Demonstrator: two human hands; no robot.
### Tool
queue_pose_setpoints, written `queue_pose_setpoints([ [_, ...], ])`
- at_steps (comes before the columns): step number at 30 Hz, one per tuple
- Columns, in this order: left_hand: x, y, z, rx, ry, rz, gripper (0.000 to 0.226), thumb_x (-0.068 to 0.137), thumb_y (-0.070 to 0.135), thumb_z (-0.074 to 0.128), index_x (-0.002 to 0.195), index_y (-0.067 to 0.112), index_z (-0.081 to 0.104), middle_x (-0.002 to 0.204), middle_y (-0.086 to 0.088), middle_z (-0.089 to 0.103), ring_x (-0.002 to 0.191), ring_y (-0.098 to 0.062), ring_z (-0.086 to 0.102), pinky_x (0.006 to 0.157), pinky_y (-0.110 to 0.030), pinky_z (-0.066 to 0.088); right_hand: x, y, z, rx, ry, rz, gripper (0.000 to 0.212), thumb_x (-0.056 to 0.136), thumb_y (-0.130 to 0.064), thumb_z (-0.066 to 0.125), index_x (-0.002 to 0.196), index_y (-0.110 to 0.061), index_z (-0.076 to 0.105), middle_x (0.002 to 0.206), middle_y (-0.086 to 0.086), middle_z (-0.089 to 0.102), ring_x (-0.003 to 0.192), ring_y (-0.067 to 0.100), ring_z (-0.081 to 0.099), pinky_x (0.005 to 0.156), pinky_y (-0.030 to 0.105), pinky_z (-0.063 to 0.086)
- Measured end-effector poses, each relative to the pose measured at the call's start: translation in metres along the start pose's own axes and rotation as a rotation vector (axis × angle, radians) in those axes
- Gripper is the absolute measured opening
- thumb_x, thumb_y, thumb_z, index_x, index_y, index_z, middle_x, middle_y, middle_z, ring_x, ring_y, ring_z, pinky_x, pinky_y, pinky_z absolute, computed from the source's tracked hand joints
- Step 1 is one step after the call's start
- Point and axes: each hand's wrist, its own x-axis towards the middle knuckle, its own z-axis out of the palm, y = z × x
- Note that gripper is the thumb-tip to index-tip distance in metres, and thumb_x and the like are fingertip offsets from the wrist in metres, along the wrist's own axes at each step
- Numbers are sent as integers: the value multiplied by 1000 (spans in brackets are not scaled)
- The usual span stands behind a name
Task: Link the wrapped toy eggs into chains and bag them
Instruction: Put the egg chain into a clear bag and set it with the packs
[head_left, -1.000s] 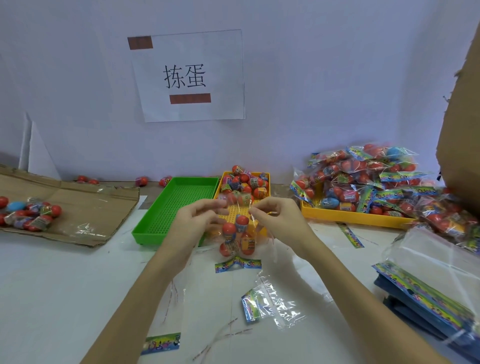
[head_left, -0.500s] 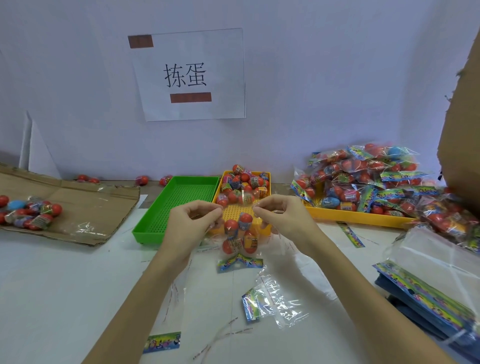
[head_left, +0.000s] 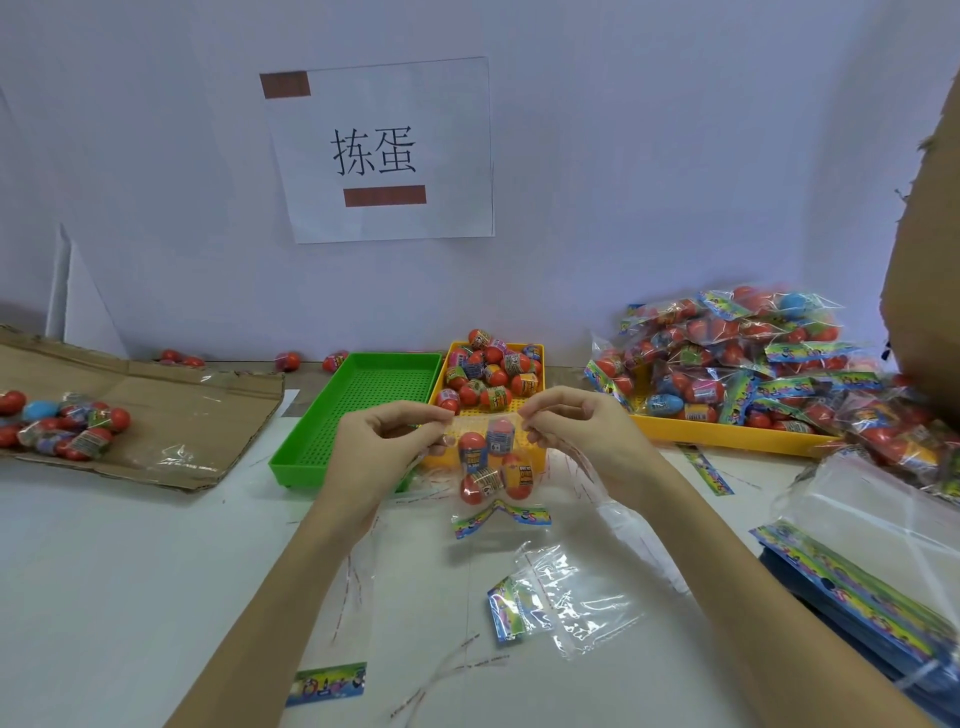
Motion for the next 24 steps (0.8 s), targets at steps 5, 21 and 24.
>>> queue_pose_setpoints([
  [5, 1, -2, -4, 59, -30, 68, 25, 89, -2, 76, 89, 21, 85, 86, -6, 81, 80, -20, 78, 75, -24, 61, 0, 1, -1, -76, 9, -52, 19, 93, -1, 68, 85, -13, 80, 88, 9, 76, 83, 18, 72, 77, 24, 59],
  [21, 2, -3, -8, 178, -136, 194, 21, 94, -3, 70, 94, 13, 83, 101, 4, 76, 88, -13, 75, 80, -22, 60, 2, 1, -1, -222, 38, -81, 13, 96, -19, 69, 95, -19, 82, 90, -3, 79, 90, 12, 73, 78, 24, 60],
  [24, 1, -2, -4, 174, -90, 191, 9, 86, 10, 83, 92, 15, 84, 99, 3, 77, 85, -9, 74, 74, -18, 58, 2, 3, 3, -216, 39, -106, 4, 89, -20, 79, 93, -21, 79, 88, -6, 78, 88, 7, 73, 75, 19, 58],
])
